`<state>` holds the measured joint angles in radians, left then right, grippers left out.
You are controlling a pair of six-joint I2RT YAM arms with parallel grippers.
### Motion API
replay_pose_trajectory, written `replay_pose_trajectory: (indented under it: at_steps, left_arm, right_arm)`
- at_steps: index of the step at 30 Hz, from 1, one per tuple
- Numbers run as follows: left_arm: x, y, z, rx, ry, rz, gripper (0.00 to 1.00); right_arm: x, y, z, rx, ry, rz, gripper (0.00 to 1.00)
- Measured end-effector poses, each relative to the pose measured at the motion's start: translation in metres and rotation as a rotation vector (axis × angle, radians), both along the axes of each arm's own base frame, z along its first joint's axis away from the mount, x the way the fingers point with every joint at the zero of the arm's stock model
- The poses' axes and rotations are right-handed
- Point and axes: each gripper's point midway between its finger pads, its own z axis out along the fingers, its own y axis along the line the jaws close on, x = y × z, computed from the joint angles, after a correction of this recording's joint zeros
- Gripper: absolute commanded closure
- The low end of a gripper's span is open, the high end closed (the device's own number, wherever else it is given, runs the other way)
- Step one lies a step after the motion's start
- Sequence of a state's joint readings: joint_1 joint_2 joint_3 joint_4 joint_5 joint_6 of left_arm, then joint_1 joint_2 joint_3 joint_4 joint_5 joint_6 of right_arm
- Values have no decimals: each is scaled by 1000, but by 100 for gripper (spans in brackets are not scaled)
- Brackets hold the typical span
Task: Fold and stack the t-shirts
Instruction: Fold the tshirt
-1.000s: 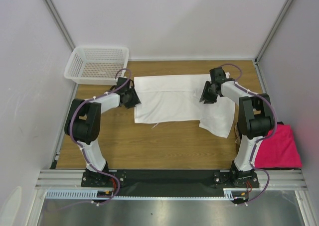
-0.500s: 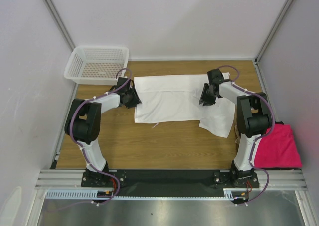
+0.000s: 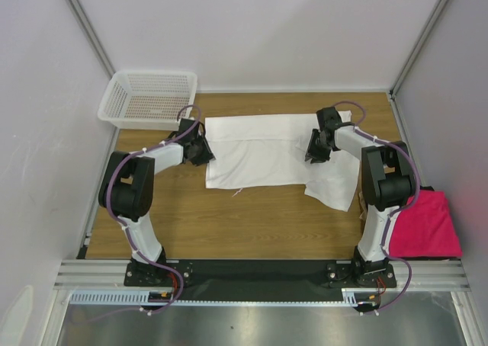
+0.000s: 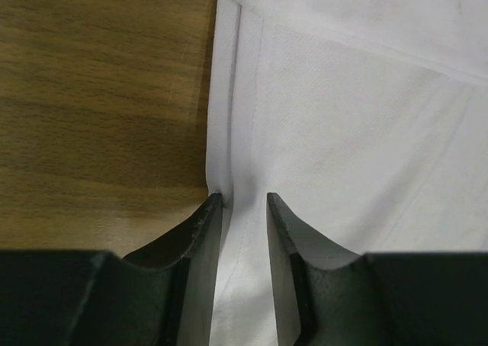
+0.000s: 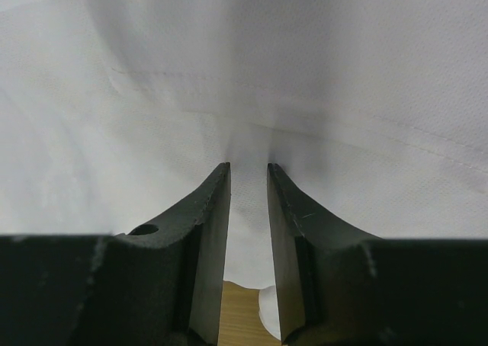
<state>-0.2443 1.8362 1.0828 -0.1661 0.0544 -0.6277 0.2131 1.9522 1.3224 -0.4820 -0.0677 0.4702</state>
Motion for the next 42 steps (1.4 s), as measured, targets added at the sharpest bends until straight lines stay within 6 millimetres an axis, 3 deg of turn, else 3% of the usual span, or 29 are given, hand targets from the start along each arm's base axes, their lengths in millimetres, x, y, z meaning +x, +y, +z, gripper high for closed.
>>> replay_pose_trajectory:
  at_steps: [36, 42]
  left_arm:
    - [-3, 5, 3, 22, 1, 14, 70]
    - [-3, 6, 2, 24, 1, 12, 75]
  right_arm:
    - [-1, -1, -2, -10, 1, -3, 69]
    - [-1, -1, -1, -10, 1, -3, 70]
